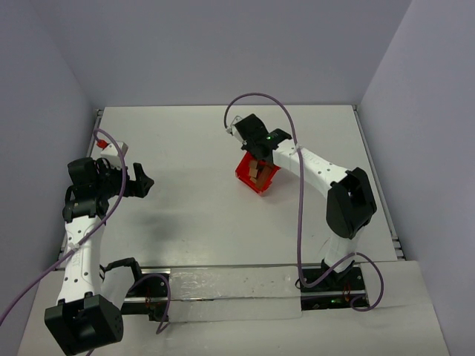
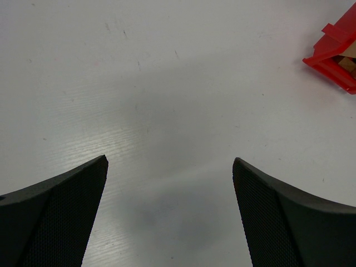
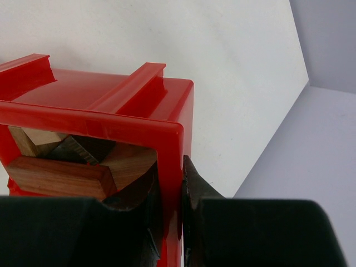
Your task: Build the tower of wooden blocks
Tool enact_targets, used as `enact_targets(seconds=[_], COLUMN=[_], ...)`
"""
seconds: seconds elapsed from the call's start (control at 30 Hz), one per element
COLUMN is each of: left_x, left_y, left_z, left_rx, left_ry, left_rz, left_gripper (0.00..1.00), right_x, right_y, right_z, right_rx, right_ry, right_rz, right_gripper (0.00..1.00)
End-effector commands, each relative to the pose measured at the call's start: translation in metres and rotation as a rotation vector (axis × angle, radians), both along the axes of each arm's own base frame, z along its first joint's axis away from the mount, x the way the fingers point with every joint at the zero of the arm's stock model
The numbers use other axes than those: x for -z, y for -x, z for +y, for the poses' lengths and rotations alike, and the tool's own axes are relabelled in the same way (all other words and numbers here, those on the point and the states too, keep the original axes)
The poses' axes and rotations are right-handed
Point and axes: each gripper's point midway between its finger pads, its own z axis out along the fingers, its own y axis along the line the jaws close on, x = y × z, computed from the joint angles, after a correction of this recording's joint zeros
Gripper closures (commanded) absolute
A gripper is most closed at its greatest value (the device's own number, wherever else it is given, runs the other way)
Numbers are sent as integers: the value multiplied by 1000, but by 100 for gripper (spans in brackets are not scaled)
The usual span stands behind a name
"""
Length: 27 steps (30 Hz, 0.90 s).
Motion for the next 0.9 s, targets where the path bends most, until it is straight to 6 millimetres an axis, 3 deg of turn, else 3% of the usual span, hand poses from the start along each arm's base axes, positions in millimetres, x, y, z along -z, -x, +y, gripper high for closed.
enact_targets(seconds=[0.0,0.03,0.1,0.13,0.47,0.6,0.77,0.87], left_x=[-18,-18,-18,-18,-19,-20,-20,-20], left_y=[-6,-6,-6,-6,-6,-6,-6,-6], left_z=[0,0,0,0,2,2,2,2], left_rx=[17,16,16,16,8,7,6,5], left_ry=[-9,-9,-10,-10,-16,-15,-16,-16], left_rz=[-61,-61,-59,-60,-65,-69,-67,-70], left_gripper=[1,1,1,1,1,1,1,1], right_x=[-51,-51,-51,-52,-66,-58,-27,-26], right_y=[-7,-6,-6,-6,13,20,46,50], right_z=[7,7,7,6,41,50,62,65], right_rx=[10,10,12,14,-62,-88,-173,-174], right_ry=[-62,-59,-51,-48,-32,1,120,127], right_rz=[-148,-148,-152,-155,-239,-261,-300,-347], right_gripper=[85,84,98,100,100,100,100,100])
